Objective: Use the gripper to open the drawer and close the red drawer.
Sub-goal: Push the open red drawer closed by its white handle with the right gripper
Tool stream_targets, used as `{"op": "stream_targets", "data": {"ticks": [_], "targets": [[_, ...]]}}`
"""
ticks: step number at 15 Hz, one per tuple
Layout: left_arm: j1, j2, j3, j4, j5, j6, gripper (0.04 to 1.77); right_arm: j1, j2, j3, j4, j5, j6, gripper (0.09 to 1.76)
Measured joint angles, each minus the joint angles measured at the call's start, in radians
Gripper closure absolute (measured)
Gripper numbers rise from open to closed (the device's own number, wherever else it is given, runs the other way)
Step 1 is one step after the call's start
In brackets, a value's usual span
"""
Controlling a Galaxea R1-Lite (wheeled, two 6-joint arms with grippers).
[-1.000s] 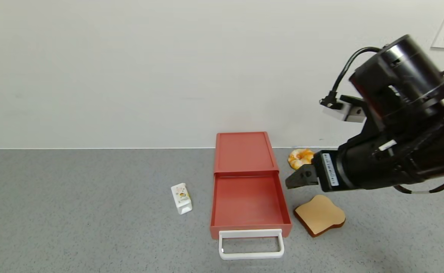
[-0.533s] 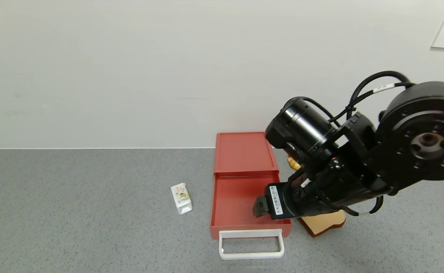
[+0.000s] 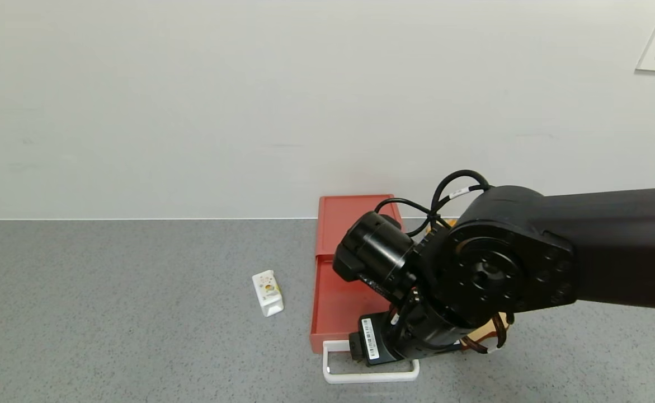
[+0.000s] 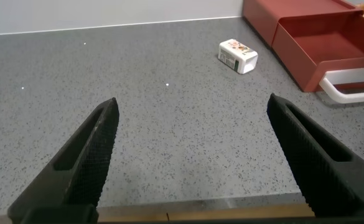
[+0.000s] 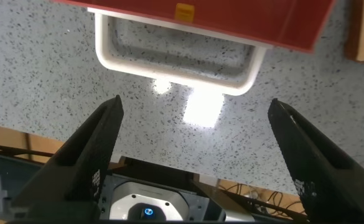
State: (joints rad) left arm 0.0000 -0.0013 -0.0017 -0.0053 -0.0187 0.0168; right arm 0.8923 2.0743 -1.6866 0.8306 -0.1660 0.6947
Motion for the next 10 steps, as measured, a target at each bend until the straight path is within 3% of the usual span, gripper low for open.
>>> {"op": "stream_targets", "data": {"ticks": [10], "targets": [[0.0, 0.0, 0.0, 0.0, 0.0, 0.0, 0.09, 0.004, 0.145, -0.114, 0.001, 0.0, 0.06, 0.14]]}}
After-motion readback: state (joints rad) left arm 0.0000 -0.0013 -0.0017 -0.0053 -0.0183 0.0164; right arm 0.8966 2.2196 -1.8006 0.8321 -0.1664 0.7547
